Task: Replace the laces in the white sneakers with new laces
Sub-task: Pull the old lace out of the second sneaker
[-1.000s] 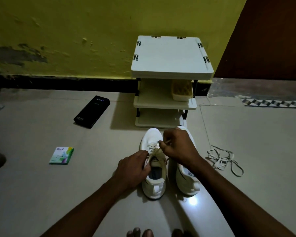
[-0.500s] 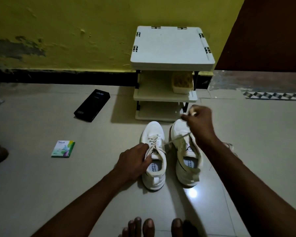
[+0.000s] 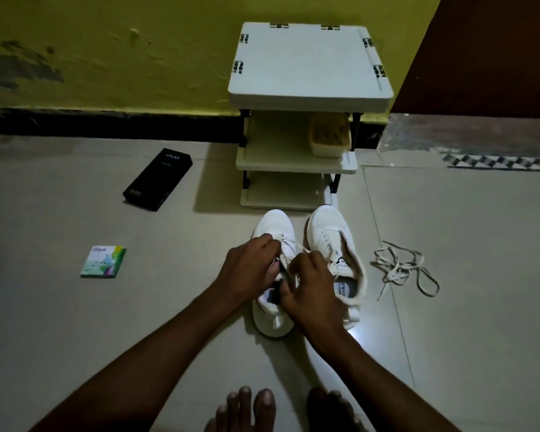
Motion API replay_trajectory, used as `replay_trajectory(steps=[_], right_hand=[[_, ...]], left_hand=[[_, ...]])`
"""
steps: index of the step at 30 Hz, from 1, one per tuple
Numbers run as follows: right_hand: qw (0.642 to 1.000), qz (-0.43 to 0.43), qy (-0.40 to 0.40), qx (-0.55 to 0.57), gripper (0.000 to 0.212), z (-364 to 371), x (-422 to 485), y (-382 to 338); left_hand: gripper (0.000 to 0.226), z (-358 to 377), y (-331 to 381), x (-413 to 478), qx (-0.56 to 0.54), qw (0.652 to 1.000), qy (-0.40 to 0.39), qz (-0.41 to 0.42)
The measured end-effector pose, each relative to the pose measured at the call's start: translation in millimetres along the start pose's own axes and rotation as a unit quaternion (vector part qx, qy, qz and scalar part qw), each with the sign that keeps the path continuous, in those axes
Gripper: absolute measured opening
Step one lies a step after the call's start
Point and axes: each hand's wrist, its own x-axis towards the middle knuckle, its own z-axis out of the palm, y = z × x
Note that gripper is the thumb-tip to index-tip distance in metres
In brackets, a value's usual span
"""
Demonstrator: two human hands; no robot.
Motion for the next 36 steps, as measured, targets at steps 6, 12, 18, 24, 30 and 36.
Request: replay_trajectory(steps=[6,12,18,24,30,36], right_hand=[[0.999,0.022,0.0,-0.025,0.014,10,-5,7],[0.997,0.064,-0.013,-0.044,0.016,10,-8,5],[0.995,0.036,-0.053,-0.081,0.028,8,-5,1],[0.996,0.037,-0.053,-0.069,0.028,8,-2,-3],[0.995,0.038,-0.059,-0.065,0.028,3,-2,-8],[0.994,0.049,-0.066,-0.066,0.025,3,0,-8]], left_hand=[[0.005,-5,2,3,-0.133,0.985,0.01,-0.112],[0.007,-9,5,16,-0.504,0.704,0.067,-0.496],[0.019,-24,-2,14,-0.406,0.883,0.002,-0.234],[0.007,-36,-3,19,-0.136,0.981,-0.108,-0.086],[0.024,-18,-6,33,-0.348,0.857,0.124,-0.36],[0.027,-25,-12,20,-0.579,0.695,0.048,-0.424]])
